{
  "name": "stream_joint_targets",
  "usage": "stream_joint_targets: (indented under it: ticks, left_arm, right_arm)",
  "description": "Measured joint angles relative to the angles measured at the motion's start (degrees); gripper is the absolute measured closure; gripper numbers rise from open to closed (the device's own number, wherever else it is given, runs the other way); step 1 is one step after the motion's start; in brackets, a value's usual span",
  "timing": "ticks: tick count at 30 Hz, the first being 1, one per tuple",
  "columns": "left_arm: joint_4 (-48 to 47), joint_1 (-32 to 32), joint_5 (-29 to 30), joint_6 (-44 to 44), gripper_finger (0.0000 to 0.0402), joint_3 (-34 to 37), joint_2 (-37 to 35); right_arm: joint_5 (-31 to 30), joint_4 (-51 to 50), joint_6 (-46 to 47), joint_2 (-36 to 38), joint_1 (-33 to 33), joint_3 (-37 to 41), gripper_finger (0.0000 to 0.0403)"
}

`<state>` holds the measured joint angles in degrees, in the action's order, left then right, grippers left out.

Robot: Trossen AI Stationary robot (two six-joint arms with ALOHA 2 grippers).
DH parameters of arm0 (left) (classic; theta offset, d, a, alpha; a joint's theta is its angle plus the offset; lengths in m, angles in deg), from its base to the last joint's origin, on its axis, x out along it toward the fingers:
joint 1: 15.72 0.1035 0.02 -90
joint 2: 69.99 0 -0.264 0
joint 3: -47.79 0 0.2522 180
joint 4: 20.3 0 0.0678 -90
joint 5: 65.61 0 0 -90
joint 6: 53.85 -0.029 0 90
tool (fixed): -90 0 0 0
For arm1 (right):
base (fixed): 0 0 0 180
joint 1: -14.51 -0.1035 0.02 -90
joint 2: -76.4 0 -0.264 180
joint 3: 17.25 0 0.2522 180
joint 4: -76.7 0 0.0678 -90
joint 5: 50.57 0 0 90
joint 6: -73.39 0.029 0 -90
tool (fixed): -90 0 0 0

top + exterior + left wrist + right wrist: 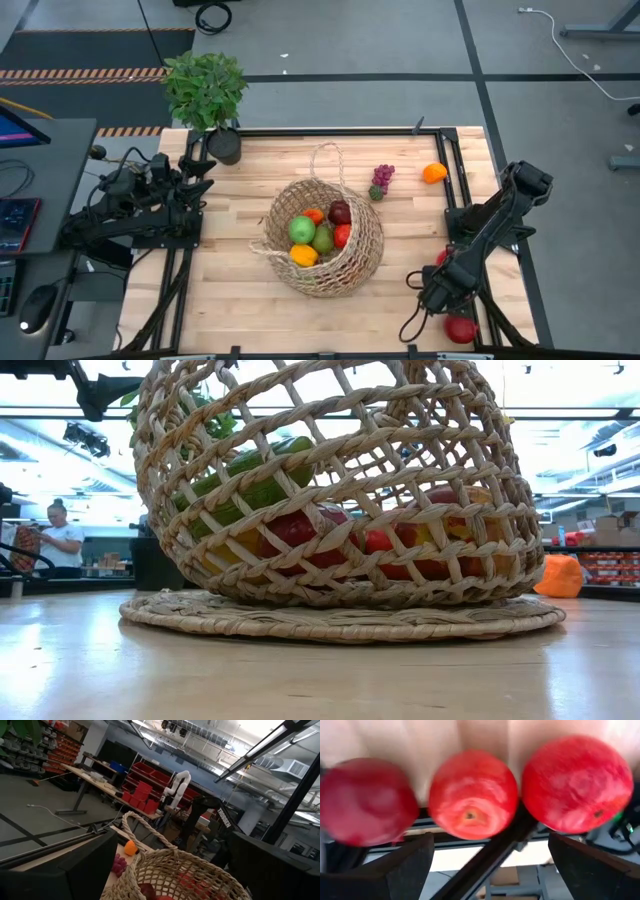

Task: Build produce basket
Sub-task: Put the bottom red apple into the brown basket

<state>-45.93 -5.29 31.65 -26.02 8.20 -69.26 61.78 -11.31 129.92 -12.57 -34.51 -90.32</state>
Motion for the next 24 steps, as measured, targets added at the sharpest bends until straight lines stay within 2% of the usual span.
stream_joint_targets:
  ticks: [13,24]
  left_arm:
    - [0.0,0.0,0.0,0.0,0.0012,0.0,0.0]
    - [0.0,0.0,0.0,0.0,0.0012,0.0,0.0]
  right_arm:
    - [2.9,4.7,7.2,0.0,-2.2,1.6,0.0004]
    - [0.1,10.5,11.5,0.0,-4.7,4.2,0.0003]
